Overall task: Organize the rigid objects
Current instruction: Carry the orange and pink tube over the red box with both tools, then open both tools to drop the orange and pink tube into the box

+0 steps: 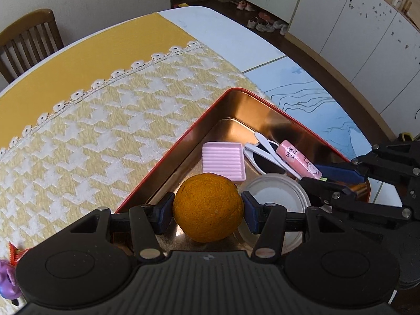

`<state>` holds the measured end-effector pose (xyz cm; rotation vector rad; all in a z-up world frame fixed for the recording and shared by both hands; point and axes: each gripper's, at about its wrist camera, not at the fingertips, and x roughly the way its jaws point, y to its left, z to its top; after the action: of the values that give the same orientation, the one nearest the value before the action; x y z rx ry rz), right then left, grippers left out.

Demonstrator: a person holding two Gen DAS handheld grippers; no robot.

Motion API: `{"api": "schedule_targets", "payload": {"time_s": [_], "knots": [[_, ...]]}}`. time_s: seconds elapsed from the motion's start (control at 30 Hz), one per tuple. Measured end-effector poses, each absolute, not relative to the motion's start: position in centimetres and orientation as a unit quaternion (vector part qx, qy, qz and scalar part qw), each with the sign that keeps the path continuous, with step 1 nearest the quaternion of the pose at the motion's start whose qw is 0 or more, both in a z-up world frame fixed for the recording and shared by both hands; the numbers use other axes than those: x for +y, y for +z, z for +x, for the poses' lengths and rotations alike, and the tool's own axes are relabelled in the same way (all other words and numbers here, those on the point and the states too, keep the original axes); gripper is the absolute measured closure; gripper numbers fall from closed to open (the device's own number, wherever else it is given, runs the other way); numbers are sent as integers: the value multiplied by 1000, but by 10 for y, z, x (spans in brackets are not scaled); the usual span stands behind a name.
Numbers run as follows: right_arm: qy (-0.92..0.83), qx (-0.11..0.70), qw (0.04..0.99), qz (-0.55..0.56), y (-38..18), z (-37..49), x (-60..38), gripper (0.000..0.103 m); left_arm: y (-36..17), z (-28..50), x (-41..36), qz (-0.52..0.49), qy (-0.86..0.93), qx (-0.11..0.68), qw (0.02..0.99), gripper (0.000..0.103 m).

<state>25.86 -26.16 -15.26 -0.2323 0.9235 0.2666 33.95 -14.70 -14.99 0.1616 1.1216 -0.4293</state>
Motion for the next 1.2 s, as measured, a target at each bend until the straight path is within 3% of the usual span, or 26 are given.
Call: {"api": "schedule_targets", "payload": {"time_s": [0.43, 1.2], "knots": [[124, 446, 880, -107, -151, 260, -266, 81, -147, 344, -139, 38, -195, 527, 827, 49], [141, 408, 900, -59, -96, 225, -261, 51, -86, 294, -96, 13, -210, 448, 869, 49]]}}
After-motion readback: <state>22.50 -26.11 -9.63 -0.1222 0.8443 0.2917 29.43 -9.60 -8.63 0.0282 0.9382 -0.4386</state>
